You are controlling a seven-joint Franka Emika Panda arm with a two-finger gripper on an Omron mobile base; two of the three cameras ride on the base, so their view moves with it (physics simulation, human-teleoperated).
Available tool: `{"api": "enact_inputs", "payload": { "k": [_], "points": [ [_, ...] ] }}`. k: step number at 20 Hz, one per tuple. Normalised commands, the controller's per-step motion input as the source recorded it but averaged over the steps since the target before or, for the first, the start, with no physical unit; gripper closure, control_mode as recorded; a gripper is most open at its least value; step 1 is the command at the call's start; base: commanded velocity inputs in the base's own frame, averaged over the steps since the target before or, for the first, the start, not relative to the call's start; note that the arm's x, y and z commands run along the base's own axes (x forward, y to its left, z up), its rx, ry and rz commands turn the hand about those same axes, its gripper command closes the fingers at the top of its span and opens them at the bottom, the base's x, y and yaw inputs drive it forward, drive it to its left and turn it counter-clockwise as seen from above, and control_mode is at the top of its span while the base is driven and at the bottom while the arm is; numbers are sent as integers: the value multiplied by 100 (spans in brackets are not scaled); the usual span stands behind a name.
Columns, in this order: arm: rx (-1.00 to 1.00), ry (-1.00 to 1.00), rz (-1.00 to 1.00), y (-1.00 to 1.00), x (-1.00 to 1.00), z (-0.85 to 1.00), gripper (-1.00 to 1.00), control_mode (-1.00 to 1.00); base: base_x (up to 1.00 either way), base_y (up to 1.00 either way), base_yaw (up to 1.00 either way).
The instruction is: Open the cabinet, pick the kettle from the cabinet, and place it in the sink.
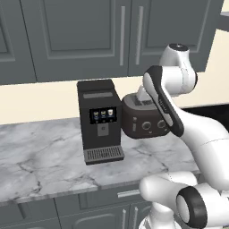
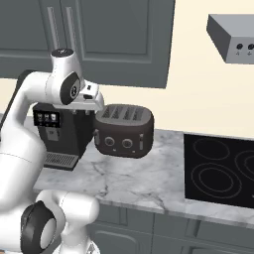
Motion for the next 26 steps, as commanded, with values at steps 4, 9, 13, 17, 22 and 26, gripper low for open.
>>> {"api": "enact_inputs", "payload": {
  "k": [4, 9, 13, 17, 22, 26],
  "points": [
    [0, -2, 0, 0, -10, 0, -100, -100, 0, 0, 0],
    [0, -27, 1, 1, -25, 4, -100, -100, 0, 0, 0],
    [0, -30, 0, 1, -21, 18, -100, -100, 0, 0, 0],
    [0, -24, 0, 4, -13, 24, -100, -100, 0, 0, 0],
    [1, -13, -4, 1, -7, 28, -100, -100, 0, 0, 0],
    [0, -1, -6, 6, -1, 36, -100, -100, 0, 0, 0]
  ]
}}
